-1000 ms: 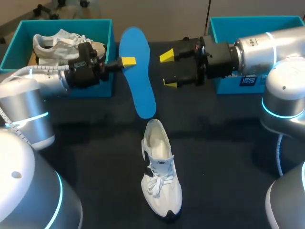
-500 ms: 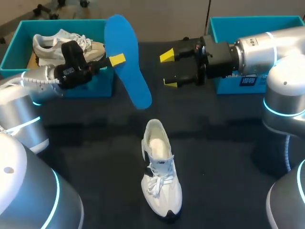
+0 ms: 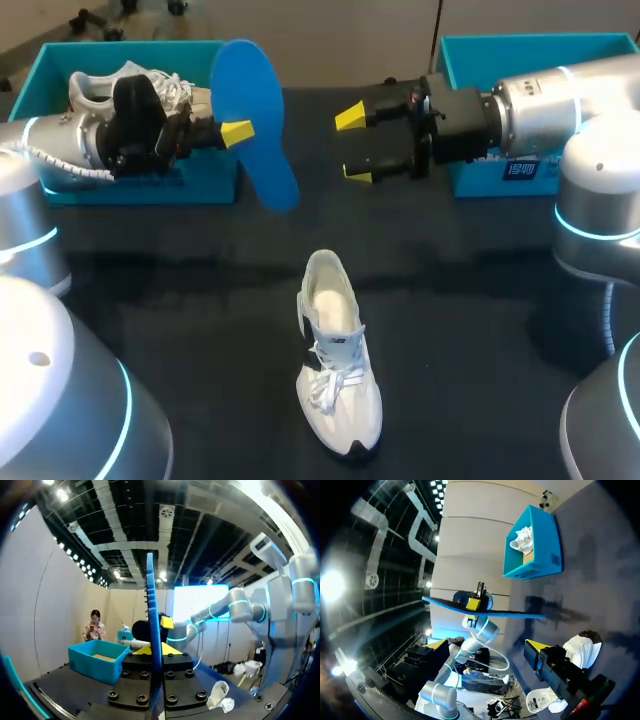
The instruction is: Take the shoe out of the shoebox, open the shoe tongue, remove and reinsert the insole, then place the shoe into the shoebox
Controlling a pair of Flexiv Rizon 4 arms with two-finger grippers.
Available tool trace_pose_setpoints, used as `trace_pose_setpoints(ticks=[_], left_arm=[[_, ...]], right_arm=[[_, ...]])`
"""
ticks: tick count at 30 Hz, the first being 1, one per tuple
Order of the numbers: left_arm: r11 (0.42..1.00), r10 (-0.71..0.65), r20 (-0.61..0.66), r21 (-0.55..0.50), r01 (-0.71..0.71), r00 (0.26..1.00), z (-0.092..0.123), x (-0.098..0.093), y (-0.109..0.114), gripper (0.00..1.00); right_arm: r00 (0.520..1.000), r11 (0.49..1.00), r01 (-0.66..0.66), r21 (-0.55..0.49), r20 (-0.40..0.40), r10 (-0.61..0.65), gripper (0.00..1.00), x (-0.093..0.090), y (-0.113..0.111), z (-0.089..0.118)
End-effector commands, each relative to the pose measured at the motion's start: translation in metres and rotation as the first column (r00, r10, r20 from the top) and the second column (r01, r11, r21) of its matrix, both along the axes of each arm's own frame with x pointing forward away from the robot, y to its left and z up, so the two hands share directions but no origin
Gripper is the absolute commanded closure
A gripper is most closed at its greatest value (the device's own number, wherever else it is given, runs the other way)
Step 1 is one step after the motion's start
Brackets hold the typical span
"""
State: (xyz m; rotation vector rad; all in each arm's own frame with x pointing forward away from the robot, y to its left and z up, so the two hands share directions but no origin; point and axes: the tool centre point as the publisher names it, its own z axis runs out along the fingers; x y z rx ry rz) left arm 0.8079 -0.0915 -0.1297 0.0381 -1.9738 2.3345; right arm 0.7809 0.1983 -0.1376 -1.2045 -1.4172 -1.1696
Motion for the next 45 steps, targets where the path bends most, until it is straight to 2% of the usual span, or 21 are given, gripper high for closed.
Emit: trace_pose_setpoints(ticks=[1, 5, 6, 7, 8, 10, 11, 13, 14, 16, 17, 20, 21, 22, 24, 25, 28, 29, 31, 35, 45], left_arm=[[0.999, -0.007, 0.117, 0.053, 0.0, 0.993, 0.004, 0.003, 0.002, 1.0], [0.999, -0.007, 0.117, 0.053, 0.0, 0.993, 0.004, 0.003, 0.002, 1.0], [0.998, -0.033, 0.193, 0.063, 0.021, 0.981, 0.004, 0.003, 0.001, 1.0], [0.998, -0.031, 0.208, 0.064, 0.018, 0.978, 0.004, 0.003, 0.001, 1.0], [0.997, -0.046, 0.289, 0.071, 0.026, 0.956, 0.004, 0.002, 0.001, 1.0], [0.996, -0.073, 0.361, 0.072, 0.05, 0.93, 0.004, -0.004, 0.002, 1.0], [0.996, -0.07, 0.438, 0.076, 0.041, 0.896, 0.003, -0.006, 0.003, 1.0], [0.995, -0.088, 0.488, 0.077, 0.058, 0.868, 0.0, -0.011, 0.005, 1.0], [0.996, -0.072, 0.566, 0.077, 0.034, 0.821, -0.002, -0.013, 0.006, 1.0], [0.997, -0.072, 0.626, 0.066, 0.039, 0.777, -0.003, -0.016, 0.008, 1.0], [0.998, -0.054, 0.699, 0.068, 0.008, 0.713, -0.005, -0.017, 0.008, 1.0], [0.997, -0.054, 0.781, 0.077, -0.011, 0.622, -0.007, -0.018, 0.007, 1.0], [0.997, -0.052, 0.834, 0.076, -0.02, 0.549, -0.008, -0.019, 0.006, 1.0], [0.997, -0.054, 0.828, 0.075, -0.015, 0.559, -0.008, -0.02, 0.006, 1.0], [0.997, -0.044, 0.88, 0.07, -0.038, 0.473, -0.005, -0.02, 0.005, 1.0], [0.997, -0.046, 0.881, 0.069, -0.031, 0.471, -0.003, -0.02, 0.004, 1.0], [0.997, -0.04, 0.921, 0.059, -0.04, 0.388, 0.001, -0.021, 0.004, 1.0], [0.998, -0.042, 0.918, 0.06, -0.033, 0.395, 0.001, -0.021, 0.005, 1.0], [0.997, -0.044, 0.945, 0.059, -0.039, 0.325, 0.0, -0.022, 0.005, 1.0], [0.998, -0.047, 0.972, 0.057, -0.033, 0.232, -0.004, -0.023, 0.004, 1.0], [0.998, -0.047, 0.972, 0.057, -0.033, 0.232, -0.004, -0.023, 0.004, 1.0]], right_arm=[[1.0, 1.0, 0.001, 0.001, 0.0, -0.001, 0.0, 0.001, 0.002, -0.001], [1.0, 1.0, 0.001, 0.001, 0.0, -0.001, 0.0, 0.001, 0.002, -0.001], [1.0, 1.0, 0.001, 0.001, 0.0, -0.001, 0.0, 0.001, 0.002, -0.001], [1.0, 1.0, 0.001, 0.001, 0.0, -0.001, 0.0, 0.001, 0.002, -0.001], [1.0, 1.0, 0.001, 0.001, 0.0, -0.001, 0.0, 0.001, 0.002, -0.001], [1.0, 1.0, 0.001, 0.001, 0.0, -0.001, 0.0, 0.001, 0.002, -0.001], [1.0, 1.0, 0.001, 0.001, 0.0, -0.001, 0.0, 0.001, 0.002, -0.001], [1.0, 1.0, 0.001, 0.001, 0.0, -0.001, 0.0, 0.001, 0.002, -0.001], [1.0, 1.0, 0.001, 0.001, 0.0, -0.001, 0.0, 0.001, 0.002, -0.001], [1.0, 1.0, 0.001, 0.001, 0.0, -0.001, 0.0, 0.001, 0.002, -0.001], [1.0, 1.0, 0.001, 0.001, 0.0, -0.001, 0.0, 0.001, 0.002, -0.001], [1.0, 1.0, 0.001, 0.001, 0.0, -0.001, 0.0, 0.001, 0.002, -0.001], [1.0, 1.0, 0.001, 0.001, 0.0, -0.001, 0.0, 0.001, 0.002, -0.001], [1.0, 1.0, 0.001, 0.001, 0.0, -0.001, 0.0, 0.001, 0.002, -0.001], [1.0, 1.0, 0.001, 0.001, 0.0, -0.001, 0.0, 0.001, 0.002, -0.001], [1.0, 1.0, 0.001, 0.001, 0.0, -0.001, 0.0, 0.001, 0.002, -0.001], [1.0, 1.0, 0.001, 0.001, 0.0, -0.001, 0.0, 0.001, 0.002, -0.001], [1.0, 1.0, 0.001, 0.001, 0.0, -0.001, 0.0, 0.001, 0.002, -0.001], [1.0, 1.0, 0.001, 0.001, 0.0, -0.001, 0.0, 0.001, 0.002, -0.001], [1.0, 1.0, 0.001, 0.001, 0.0, -0.001, 0.0, 0.001, 0.002, -0.001], [1.0, 1.0, 0.001, 0.001, 0.0, -0.001, 0.0, 0.001, 0.002, -0.001]])
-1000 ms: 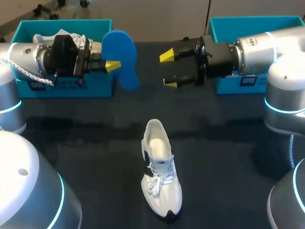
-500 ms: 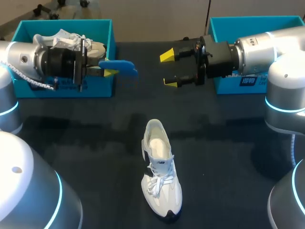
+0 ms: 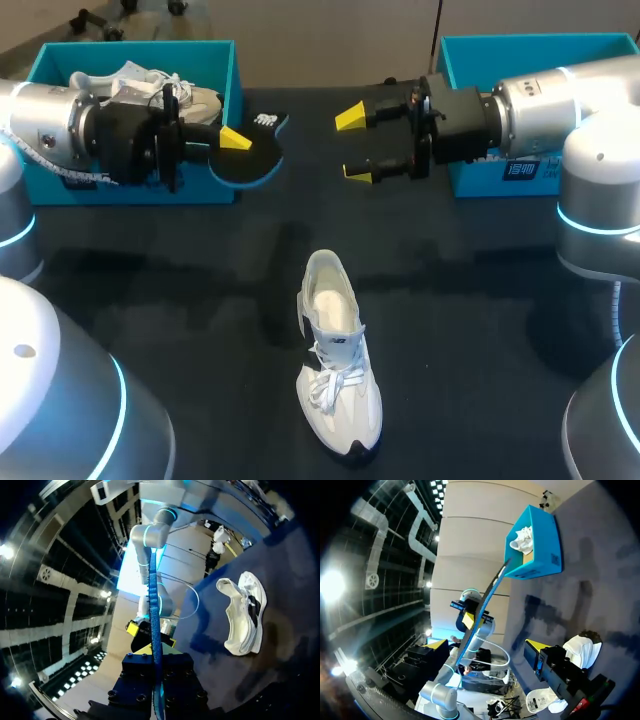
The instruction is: Take the shoe out of the shoebox, open the shoe tongue, remove and reinsert the insole, then place the shoe into the shoebox
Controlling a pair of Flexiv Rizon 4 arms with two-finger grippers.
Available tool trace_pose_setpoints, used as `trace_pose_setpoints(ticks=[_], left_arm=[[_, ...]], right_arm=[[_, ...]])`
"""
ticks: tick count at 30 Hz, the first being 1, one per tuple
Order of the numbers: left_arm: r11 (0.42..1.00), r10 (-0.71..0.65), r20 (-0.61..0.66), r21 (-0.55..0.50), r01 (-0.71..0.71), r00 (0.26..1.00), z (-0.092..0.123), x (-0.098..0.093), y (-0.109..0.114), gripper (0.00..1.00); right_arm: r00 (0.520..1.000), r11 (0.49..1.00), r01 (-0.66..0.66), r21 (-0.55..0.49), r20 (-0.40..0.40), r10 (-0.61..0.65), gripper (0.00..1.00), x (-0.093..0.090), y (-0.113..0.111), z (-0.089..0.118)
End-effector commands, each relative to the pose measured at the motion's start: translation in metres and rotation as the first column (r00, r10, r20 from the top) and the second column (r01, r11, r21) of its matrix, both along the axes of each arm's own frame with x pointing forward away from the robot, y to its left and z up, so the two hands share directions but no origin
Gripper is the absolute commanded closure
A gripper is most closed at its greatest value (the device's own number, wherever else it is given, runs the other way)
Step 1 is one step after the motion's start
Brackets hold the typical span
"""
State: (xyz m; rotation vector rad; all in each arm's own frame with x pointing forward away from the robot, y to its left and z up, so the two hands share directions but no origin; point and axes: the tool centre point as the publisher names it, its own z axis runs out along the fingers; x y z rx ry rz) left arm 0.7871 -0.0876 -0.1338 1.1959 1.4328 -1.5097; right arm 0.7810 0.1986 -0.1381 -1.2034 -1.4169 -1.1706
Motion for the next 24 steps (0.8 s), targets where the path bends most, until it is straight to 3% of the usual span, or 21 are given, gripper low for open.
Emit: trace_pose_setpoints(ticks=[1, 12, 20, 24], left_arm=[[1.0, 0.003, 0.003, 0.001, -0.003, 1.0, 0.0, -0.002, 0.0, 1.0], [1.0, 0.019, 0.013, 0.0, -0.019, 1.0, -0.001, 0.0, -0.001, 1.0], [1.0, 0.002, 0.23, 0.018, -0.006, 0.973, -0.004, -0.007, -0.016, 1.0], [1.0, 0.005, 0.277, -0.019, 0.0, 0.961, -0.004, -0.001, -0.016, 1.0]], right_arm=[[1.0, 1.0, 0.001, 0.0, 0.0, -0.001, 0.0, 0.0, 0.002, -0.001], [1.0, 1.0, 0.001, 0.0, 0.0, -0.001, 0.0, 0.0, 0.002, -0.001], [1.0, 1.0, 0.001, 0.0, 0.0, -0.001, 0.0, 0.0, 0.002, -0.001], [1.0, 1.0, 0.001, 0.0, 0.0, -0.001, 0.0, 0.0, 0.002, -0.001]])
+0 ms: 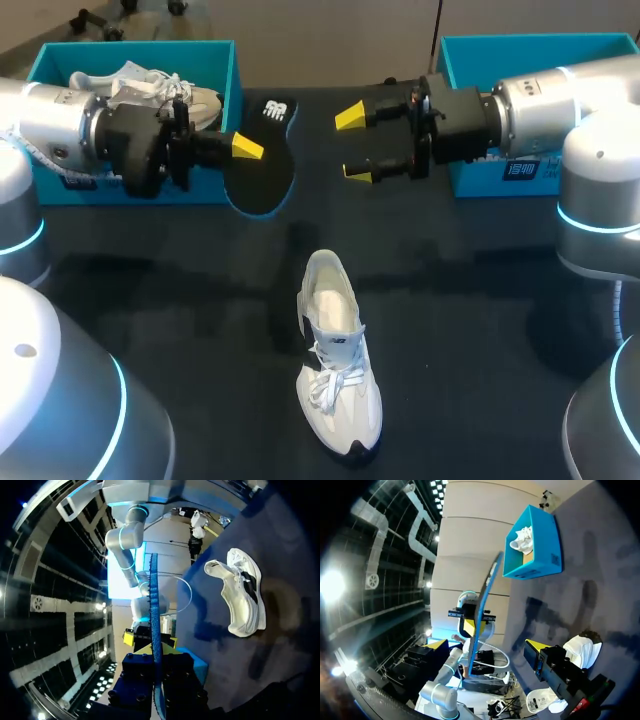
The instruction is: Take the shoe out of the shoebox, open the shoe tongue, remove and reinsert the insole, then place the shoe into the shoebox
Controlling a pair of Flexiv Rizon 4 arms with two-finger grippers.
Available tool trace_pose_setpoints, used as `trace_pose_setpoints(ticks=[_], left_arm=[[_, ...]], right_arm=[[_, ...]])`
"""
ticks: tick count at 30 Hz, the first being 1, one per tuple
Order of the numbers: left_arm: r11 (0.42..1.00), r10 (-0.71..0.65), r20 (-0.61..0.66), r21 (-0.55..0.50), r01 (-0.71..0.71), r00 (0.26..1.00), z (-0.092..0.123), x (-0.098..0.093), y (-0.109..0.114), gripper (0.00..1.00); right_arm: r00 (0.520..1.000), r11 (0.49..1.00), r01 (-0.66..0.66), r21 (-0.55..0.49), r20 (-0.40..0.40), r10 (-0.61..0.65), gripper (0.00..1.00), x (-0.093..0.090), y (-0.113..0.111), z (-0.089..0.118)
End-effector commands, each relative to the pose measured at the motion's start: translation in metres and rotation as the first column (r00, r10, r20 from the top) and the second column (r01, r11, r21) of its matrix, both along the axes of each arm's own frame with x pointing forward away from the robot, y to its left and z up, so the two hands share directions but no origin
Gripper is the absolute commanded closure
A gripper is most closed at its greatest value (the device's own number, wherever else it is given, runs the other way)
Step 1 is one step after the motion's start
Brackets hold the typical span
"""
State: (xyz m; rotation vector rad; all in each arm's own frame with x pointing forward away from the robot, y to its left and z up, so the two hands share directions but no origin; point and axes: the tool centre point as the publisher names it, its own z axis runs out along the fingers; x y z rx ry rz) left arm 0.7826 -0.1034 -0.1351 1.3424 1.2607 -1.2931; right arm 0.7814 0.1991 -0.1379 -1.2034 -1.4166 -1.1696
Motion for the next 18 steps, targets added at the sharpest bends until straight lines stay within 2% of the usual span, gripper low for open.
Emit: trace_pose_setpoints(ticks=[1, 18], left_arm=[[1.0, 0.015, 0.042, -0.025, -0.014, 0.999, -0.0021, 0.0052, 0.0011, 1.0], [0.999, 0.023, 0.059, -0.024, -0.022, 0.998, -0.0064, 0.0076, -0.0044, 1.0]], right_arm=[[1.0, 1.0, 0.002, 0.0, 0.0, -0.002, 0.0, 0.0001, 0.0016, -0.0008], [1.0, 1.0, 0.002, 0.0, 0.0, -0.002, 0.0, 0.0001, 0.0016, -0.0008]])
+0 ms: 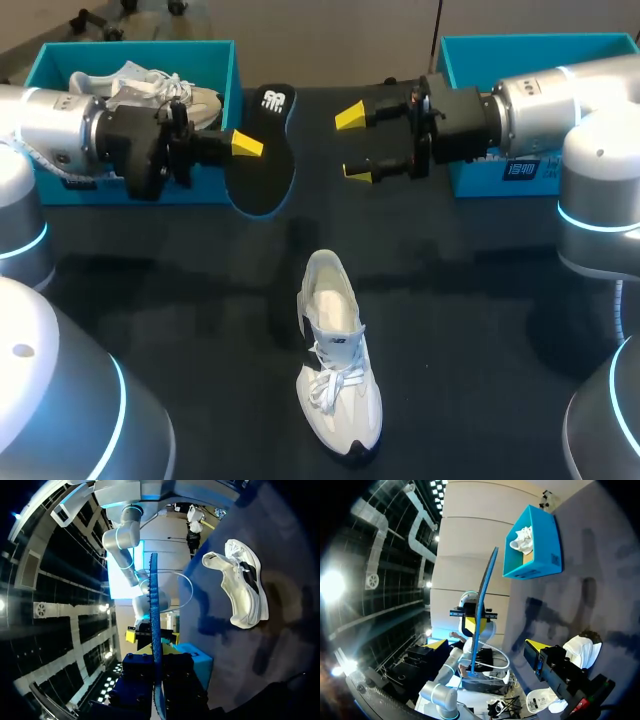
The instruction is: Take the shoe out of the shoebox, open the shoe tongue, remove and reinsert the insole, then place the shoe into the shoebox
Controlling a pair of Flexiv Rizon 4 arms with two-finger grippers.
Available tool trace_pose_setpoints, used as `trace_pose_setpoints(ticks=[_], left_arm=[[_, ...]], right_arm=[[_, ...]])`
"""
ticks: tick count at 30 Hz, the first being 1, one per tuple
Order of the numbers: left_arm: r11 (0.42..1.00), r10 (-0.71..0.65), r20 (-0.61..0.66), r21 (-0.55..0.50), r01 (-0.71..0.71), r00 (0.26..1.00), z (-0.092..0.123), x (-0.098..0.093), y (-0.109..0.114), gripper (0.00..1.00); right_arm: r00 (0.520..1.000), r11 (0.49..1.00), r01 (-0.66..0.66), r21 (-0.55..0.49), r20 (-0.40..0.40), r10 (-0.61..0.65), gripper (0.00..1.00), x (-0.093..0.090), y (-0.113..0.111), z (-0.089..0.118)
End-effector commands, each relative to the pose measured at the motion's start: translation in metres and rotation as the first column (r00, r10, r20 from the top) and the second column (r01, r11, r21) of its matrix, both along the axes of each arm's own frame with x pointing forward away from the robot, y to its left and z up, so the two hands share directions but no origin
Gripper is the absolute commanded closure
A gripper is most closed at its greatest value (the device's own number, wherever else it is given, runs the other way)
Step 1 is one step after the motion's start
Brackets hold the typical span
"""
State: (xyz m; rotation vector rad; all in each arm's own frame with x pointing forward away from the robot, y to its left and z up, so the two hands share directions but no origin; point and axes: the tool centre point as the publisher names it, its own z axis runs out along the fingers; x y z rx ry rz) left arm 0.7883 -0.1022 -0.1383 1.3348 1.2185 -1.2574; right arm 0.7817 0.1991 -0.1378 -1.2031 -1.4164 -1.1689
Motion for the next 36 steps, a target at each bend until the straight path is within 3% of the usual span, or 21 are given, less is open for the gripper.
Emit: trace_pose_setpoints(ticks=[1, 7, 19, 21, 27, 28, 30, 31, 36], left_arm=[[1.0, 0.016, 0.015, -0.004, -0.015, 1.0, -0.003, 0.002, -0.007, 1.0], [0.999, 0.04, 0.085, 0.021, -0.042, 0.996, -0.004, 0.006, -0.016, 1.0], [0.996, 0.091, 0.071, -0.006, -0.09, 0.993, -0.013, 0.018, -0.024, 1.0], [0.996, 0.094, 0.066, -0.011, -0.093, 0.993, -0.014, 0.02, -0.025, 1.0], [0.995, 0.094, 0.061, -0.027, -0.093, 0.994, -0.014, 0.02, -0.03, 1.0], [0.995, 0.093, 0.061, -0.027, -0.091, 0.994, -0.014, 0.02, -0.031, 1.0], [0.996, 0.092, 0.063, -0.026, -0.09, 0.994, -0.014, 0.02, -0.032, 1.0], [0.996, 0.092, 0.063, -0.026, -0.091, 0.994, -0.014, 0.02, -0.033, 1.0], [0.995, 0.096, 0.071, -0.03, -0.094, 0.993, -0.014, 0.019, -0.035, 1.0]], right_arm=[[1.0, 1.0, 0.002, 0.0, 0.001, -0.002, 0.0, 0.0, 0.002, -0.001], [0.998, 1.0, 0.022, 0.012, -0.06, -0.021, 0.0, -0.003, 0.008, -0.004], [0.999, 1.0, 0.003, -0.015, -0.043, -0.003, 0.0, -0.018, 0.029, -0.003], [0.999, 0.999, 0.006, -0.034, -0.038, -0.007, 0.08, -0.019, 0.032, -0.004], [0.999, 0.999, -0.001, -0.038, -0.044, 0.0, 0.1, -0.016, 0.041, -0.007], [0.999, 0.999, -0.004, -0.04, -0.043, 0.002, 0.13, -0.016, 0.042, -0.007], [0.999, 0.999, -0.013, -0.038, -0.039, 0.011, 0.33, -0.015, 0.043, -0.007], [0.999, 0.999, -0.014, -0.04, -0.038, 0.013, 0.37, -0.015, 0.044, -0.007], [0.998, 0.999, -0.021, -0.048, -0.053, 0.018, 0.41, -0.014, 0.047, -0.013]])
